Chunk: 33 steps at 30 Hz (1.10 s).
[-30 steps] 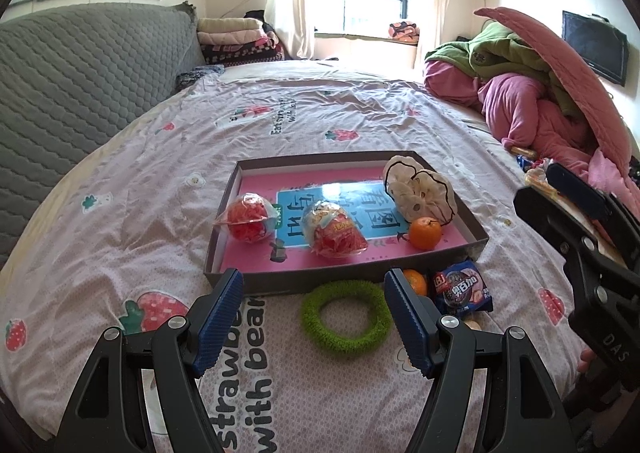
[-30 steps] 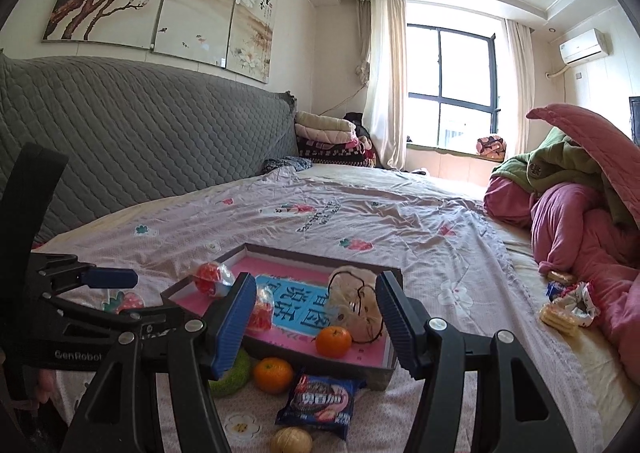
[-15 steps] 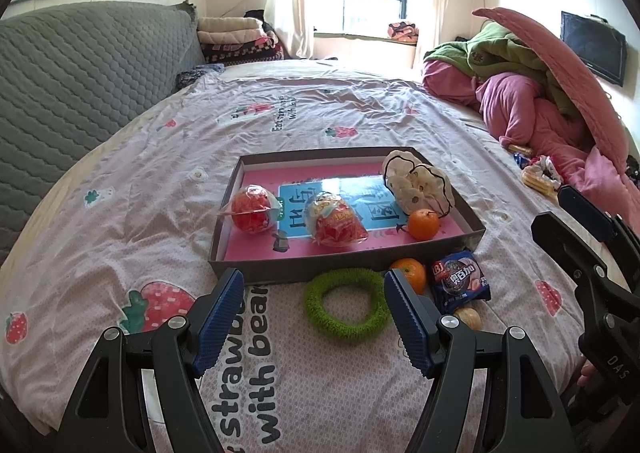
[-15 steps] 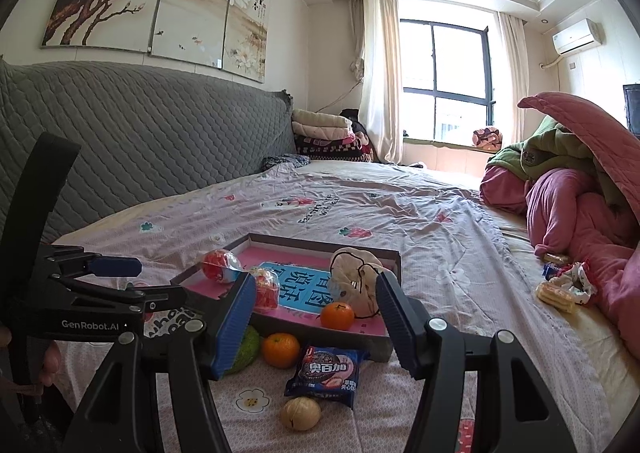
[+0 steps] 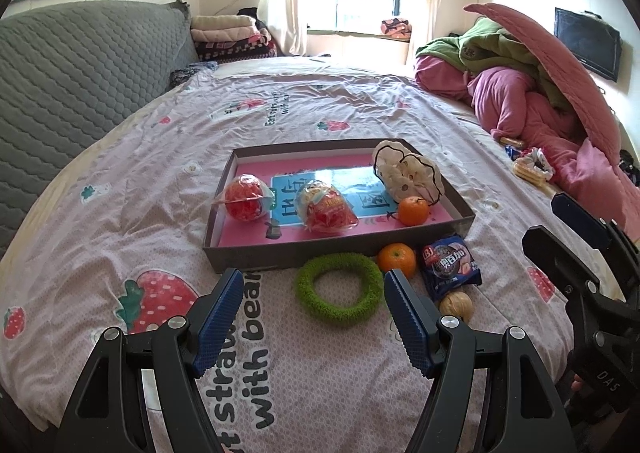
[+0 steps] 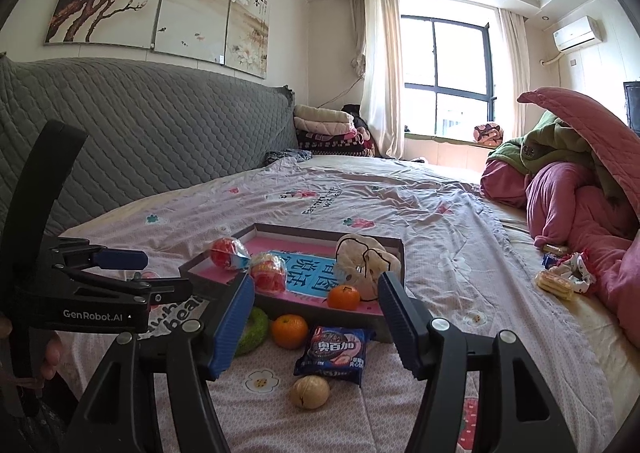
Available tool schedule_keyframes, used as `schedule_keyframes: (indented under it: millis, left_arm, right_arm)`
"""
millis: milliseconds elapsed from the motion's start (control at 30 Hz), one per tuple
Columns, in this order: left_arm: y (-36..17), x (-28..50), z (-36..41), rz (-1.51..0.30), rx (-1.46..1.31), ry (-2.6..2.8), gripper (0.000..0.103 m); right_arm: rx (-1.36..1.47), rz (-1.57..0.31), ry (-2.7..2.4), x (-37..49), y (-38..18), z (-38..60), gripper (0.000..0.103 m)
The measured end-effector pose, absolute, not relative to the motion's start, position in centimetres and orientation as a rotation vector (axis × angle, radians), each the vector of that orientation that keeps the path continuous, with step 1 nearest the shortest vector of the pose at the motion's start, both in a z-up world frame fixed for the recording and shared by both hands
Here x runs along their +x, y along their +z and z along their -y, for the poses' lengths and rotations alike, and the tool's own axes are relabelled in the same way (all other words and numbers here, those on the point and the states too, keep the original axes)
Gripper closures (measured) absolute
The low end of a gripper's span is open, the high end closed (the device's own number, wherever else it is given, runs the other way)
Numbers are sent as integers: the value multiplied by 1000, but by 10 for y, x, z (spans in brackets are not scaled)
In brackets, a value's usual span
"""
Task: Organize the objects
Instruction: 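Withdraw both open tools up and back out of the grey box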
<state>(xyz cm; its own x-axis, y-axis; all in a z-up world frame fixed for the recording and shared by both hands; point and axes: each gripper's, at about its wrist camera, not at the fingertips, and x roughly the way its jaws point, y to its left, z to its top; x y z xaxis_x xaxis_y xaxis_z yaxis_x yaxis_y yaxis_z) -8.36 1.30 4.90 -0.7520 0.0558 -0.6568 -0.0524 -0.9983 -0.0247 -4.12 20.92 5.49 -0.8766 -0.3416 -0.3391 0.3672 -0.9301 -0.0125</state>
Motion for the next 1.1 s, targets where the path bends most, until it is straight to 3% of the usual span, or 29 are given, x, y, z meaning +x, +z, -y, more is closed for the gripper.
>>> schedule_keyframes:
  millis: [1100]
  left_arm:
    - [17, -73, -11, -8, -1179, 2820, 29]
  right_arm:
    - [673, -122, -2676, -38, 30, -205, 39]
